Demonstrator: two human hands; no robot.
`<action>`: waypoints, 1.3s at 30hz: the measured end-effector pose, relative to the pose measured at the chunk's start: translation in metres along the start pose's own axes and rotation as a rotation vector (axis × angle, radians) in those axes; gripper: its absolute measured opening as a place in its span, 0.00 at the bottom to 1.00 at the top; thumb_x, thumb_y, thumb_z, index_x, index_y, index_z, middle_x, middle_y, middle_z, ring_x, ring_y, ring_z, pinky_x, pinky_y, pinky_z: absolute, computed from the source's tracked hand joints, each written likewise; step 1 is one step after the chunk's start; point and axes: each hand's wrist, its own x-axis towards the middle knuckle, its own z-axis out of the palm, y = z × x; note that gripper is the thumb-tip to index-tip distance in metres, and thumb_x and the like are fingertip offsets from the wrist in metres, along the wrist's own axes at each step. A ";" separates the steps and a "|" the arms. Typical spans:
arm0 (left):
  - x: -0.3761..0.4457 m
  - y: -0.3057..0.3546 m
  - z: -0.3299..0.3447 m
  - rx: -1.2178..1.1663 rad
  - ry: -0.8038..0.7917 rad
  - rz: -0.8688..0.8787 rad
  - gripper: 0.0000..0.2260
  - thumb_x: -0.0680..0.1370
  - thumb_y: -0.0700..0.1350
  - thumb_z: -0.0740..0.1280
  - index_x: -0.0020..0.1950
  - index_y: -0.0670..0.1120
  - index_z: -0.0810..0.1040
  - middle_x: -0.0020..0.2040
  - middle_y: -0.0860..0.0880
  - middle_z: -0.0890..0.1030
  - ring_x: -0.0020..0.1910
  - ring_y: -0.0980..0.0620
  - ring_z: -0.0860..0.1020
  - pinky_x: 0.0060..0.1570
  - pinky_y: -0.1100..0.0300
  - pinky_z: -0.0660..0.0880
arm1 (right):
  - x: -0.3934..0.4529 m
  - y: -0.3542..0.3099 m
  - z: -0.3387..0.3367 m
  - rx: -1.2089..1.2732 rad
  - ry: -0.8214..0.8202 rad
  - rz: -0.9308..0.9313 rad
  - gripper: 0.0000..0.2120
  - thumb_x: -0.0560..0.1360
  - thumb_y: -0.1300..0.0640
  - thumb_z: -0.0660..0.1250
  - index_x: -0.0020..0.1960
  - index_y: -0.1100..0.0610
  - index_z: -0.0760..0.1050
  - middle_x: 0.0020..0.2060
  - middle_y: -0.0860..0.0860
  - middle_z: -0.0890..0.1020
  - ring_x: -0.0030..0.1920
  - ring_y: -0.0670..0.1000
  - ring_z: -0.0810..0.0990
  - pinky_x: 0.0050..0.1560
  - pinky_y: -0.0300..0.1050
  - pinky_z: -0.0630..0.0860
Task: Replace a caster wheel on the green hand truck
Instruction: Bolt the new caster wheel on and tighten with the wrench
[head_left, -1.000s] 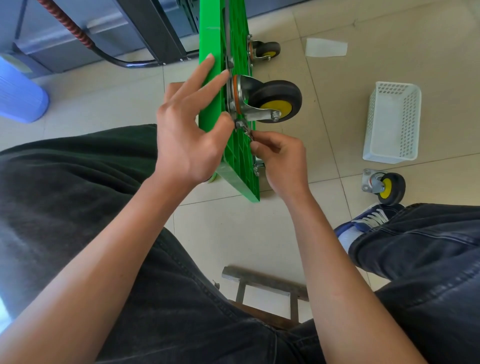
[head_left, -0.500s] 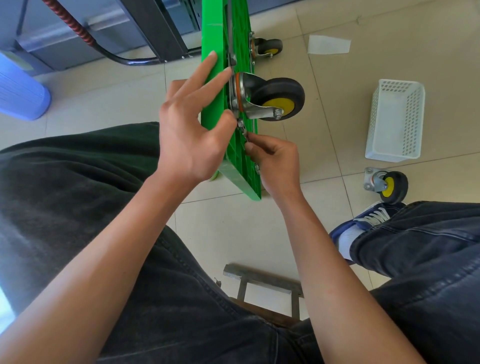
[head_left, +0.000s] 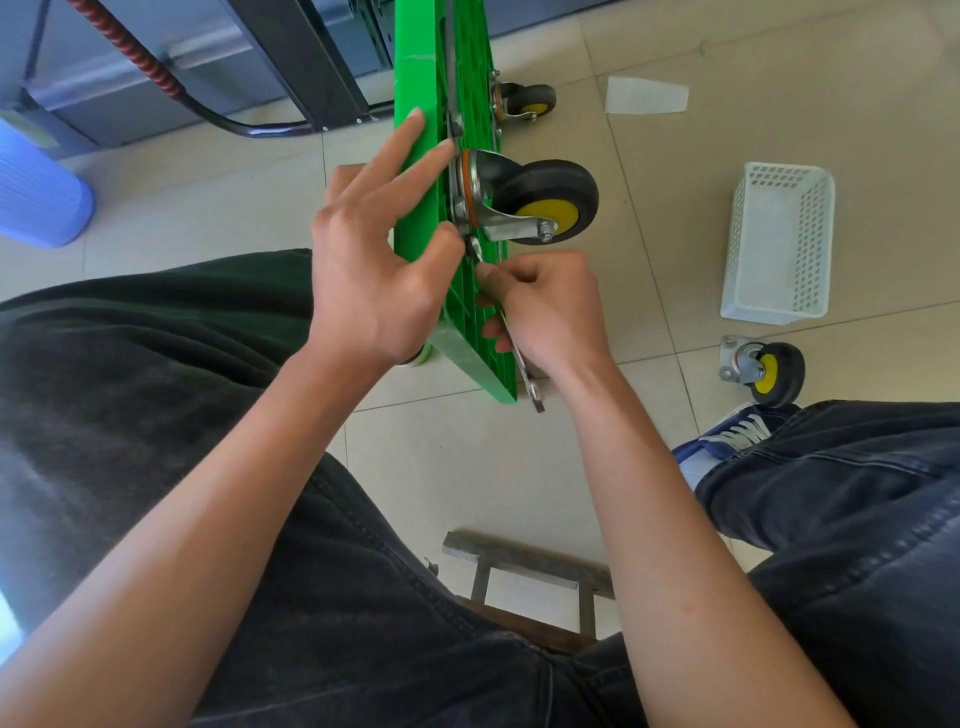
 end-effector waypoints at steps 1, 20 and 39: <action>0.000 0.000 0.000 0.000 0.000 -0.001 0.24 0.74 0.45 0.64 0.71 0.49 0.78 0.75 0.50 0.72 0.66 0.52 0.73 0.63 0.67 0.68 | 0.000 -0.004 -0.003 -0.010 -0.027 0.005 0.12 0.82 0.57 0.68 0.45 0.62 0.84 0.37 0.57 0.86 0.25 0.47 0.80 0.25 0.41 0.76; -0.001 0.002 -0.001 0.001 -0.013 -0.005 0.25 0.73 0.46 0.63 0.71 0.48 0.78 0.75 0.49 0.72 0.67 0.53 0.71 0.61 0.75 0.64 | 0.011 0.037 -0.017 0.088 -0.072 -0.013 0.09 0.79 0.60 0.71 0.58 0.57 0.86 0.47 0.51 0.88 0.42 0.53 0.87 0.49 0.56 0.85; 0.000 0.000 0.000 0.001 -0.010 0.011 0.24 0.74 0.46 0.64 0.71 0.48 0.78 0.75 0.50 0.72 0.67 0.52 0.72 0.62 0.68 0.68 | 0.015 0.057 0.012 0.300 0.078 -0.103 0.12 0.77 0.65 0.72 0.60 0.60 0.84 0.51 0.51 0.88 0.54 0.51 0.86 0.61 0.59 0.81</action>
